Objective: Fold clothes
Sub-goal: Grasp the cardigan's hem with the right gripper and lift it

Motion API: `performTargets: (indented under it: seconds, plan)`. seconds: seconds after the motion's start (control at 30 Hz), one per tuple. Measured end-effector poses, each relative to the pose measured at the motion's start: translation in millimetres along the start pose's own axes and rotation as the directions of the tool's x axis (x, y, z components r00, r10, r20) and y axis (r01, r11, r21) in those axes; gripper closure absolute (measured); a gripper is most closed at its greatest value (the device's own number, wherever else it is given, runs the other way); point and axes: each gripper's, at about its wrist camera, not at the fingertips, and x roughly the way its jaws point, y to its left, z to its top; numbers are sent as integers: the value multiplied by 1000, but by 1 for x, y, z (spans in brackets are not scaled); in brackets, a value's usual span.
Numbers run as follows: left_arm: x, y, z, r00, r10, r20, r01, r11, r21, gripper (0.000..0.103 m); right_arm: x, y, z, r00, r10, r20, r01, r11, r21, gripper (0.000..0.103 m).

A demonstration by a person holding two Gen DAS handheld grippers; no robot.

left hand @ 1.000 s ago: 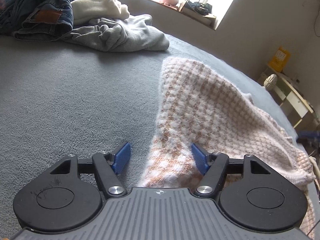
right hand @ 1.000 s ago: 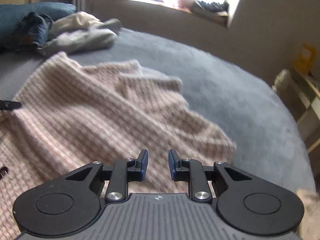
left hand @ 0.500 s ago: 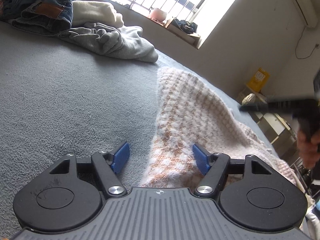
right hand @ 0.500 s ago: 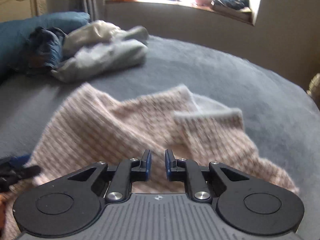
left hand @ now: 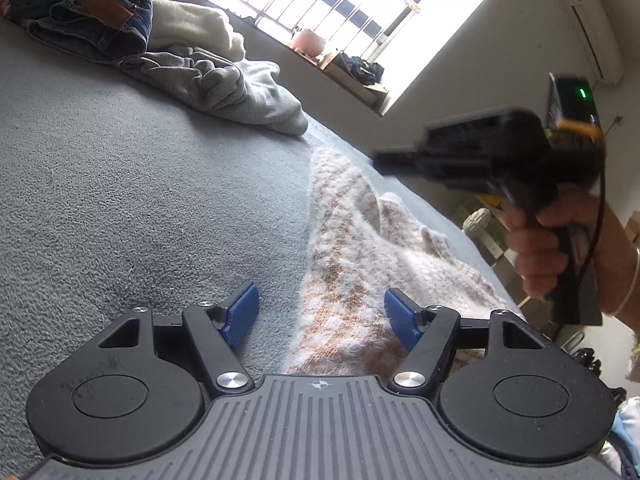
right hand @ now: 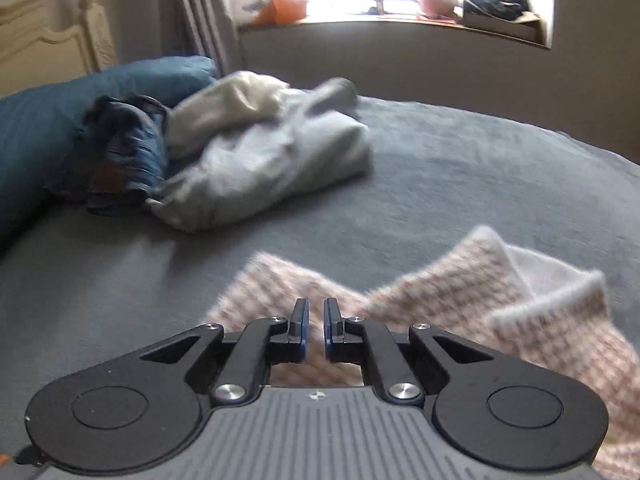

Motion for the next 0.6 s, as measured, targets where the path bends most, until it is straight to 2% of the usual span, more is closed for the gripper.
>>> performTargets:
  seconds: [0.03, 0.07, 0.1, 0.13, 0.17, 0.23, 0.3, 0.37, 0.43, 0.5, 0.6]
  plan:
    - [0, 0, 0, 1000, 0, 1, 0, 1000, 1, 33, 8, 11, 4, 999, 40, -5, -40, 999, -20, 96]
    - [0, 0, -1, 1000, -2, 3, 2, 1000, 2, 33, 25, 20, 3, 999, 38, -31, -40, 998, -55, 97]
    - [0, 0, -2, 1000, -3, 5, 3, 1000, 1, 33, 47, 27, 1, 998, -1, -65, -5, 995, -95, 97]
    - [0, 1, -2, 1000, -5, 7, 5, 1000, 0, 33, 69, 31, -3, 994, -52, -97, 39, 991, -129, 103]
    - [0, 1, -3, 1000, -9, 11, 9, 1000, -1, 33, 86, 28, -6, 990, -87, -107, 74, 990, -120, 103]
    - [-2, 2, -4, 1000, -14, 16, 14, 1000, -2, 33, 97, 19, -2, 995, -77, -68, 76, 997, -22, 103]
    - [-3, 1, -5, 1000, -12, 16, 12, 1000, 3, 33, 102, 16, 6, 993, -97, -64, 99, 994, 39, 103]
    - [-3, 0, -6, 1000, -12, 17, 11, 1000, 6, 33, 97, 17, 16, 990, -131, -60, 135, 989, 64, 103]
    - [-3, 1, -6, 1000, -14, 18, 14, 1000, 3, 33, 81, 16, 25, 988, -154, -17, 155, 984, 83, 103]
    - [-3, 1, -6, 1000, -15, 19, 15, 1000, 3, 33, 60, 12, 29, 991, -132, 11, 130, 986, 104, 103]
    - [-3, 1, -6, 1000, -18, 20, 18, 1000, 0, 33, 14, 8, 22, 996, -85, 17, 84, 995, 62, 103]
